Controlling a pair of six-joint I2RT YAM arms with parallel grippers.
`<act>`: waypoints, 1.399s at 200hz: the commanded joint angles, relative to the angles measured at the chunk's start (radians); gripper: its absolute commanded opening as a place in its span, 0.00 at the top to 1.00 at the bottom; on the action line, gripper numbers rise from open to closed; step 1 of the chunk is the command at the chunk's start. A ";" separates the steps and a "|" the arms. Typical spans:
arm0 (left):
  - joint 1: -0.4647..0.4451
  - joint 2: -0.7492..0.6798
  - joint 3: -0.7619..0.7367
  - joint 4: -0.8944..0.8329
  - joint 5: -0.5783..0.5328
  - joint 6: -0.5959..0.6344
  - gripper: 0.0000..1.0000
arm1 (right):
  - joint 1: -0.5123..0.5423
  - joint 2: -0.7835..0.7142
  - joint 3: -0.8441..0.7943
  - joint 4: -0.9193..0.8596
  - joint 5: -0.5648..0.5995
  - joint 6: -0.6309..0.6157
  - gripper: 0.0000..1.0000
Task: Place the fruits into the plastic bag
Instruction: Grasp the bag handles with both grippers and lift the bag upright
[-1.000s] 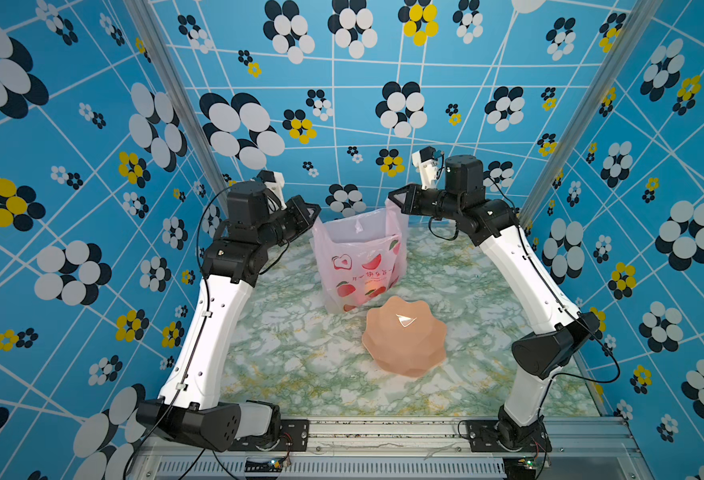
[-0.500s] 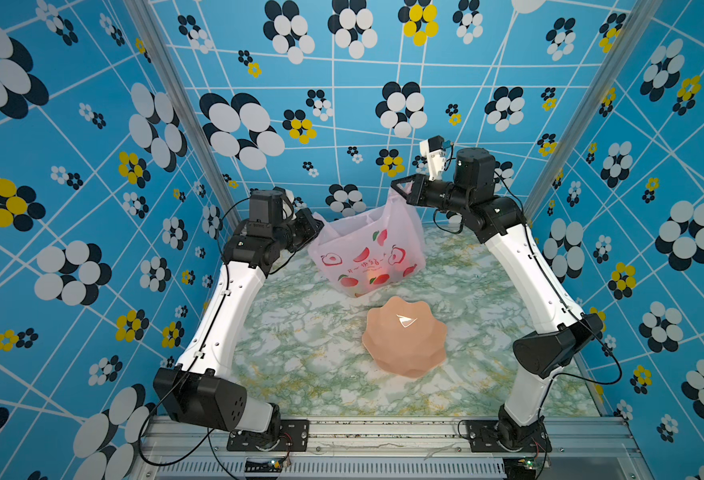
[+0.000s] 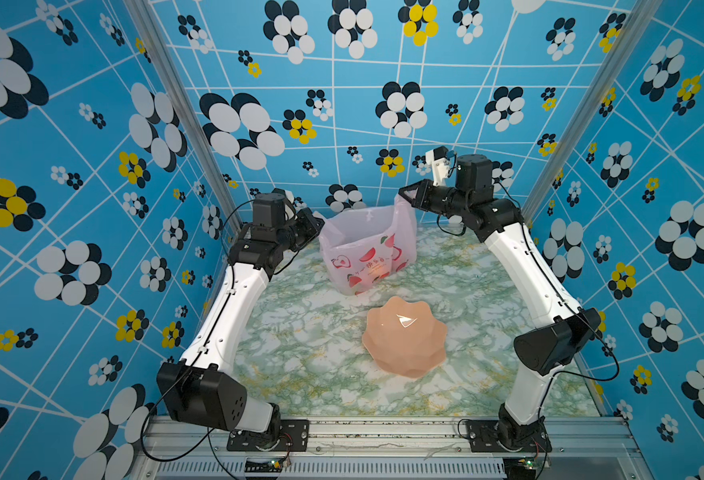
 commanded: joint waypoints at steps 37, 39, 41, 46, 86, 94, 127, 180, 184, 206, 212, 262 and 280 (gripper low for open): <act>-0.010 -0.029 -0.009 0.029 -0.026 0.038 1.00 | -0.019 -0.111 -0.311 0.068 0.022 -0.097 1.00; -0.010 -0.030 -0.011 0.029 -0.026 0.038 1.00 | -0.023 -0.111 -0.328 0.077 0.014 -0.092 1.00; -0.008 -0.030 -0.013 0.028 -0.025 0.040 1.00 | -0.028 -0.110 -0.343 0.087 0.005 -0.081 1.00; -0.008 -0.033 -0.020 0.024 -0.022 0.043 1.00 | -0.038 -0.111 -0.383 0.118 -0.023 -0.055 1.00; 0.000 -0.054 -0.046 0.035 -0.018 0.042 1.00 | -0.071 -0.153 -0.425 0.233 -0.055 0.045 1.00; 0.001 -0.058 -0.037 0.040 -0.018 0.040 1.00 | -0.071 -0.158 -0.384 0.223 -0.059 0.045 1.00; 0.000 -0.054 -0.005 0.047 -0.013 0.029 1.00 | -0.071 -0.185 -0.266 0.189 -0.003 0.008 1.00; 0.000 -0.035 -0.082 0.112 0.015 -0.018 1.00 | -0.111 -0.193 -0.510 0.292 0.005 0.051 1.00; 0.001 -0.032 -0.078 0.112 0.021 -0.020 1.00 | -0.117 -0.191 -0.524 0.302 -0.004 0.065 1.00; 0.000 -0.013 -0.034 0.099 0.046 -0.024 1.00 | -0.137 -0.197 -0.529 0.319 -0.031 0.107 1.00; -0.001 -0.010 -0.016 0.091 0.047 -0.018 1.00 | -0.138 -0.205 -0.514 0.315 -0.026 0.104 1.00; -0.007 0.025 0.086 0.064 0.052 0.028 0.84 | -0.138 -0.247 -0.405 0.234 0.038 0.037 0.90; -0.011 0.038 0.090 0.064 0.075 0.025 0.68 | -0.138 -0.253 -0.430 0.238 0.020 0.035 0.57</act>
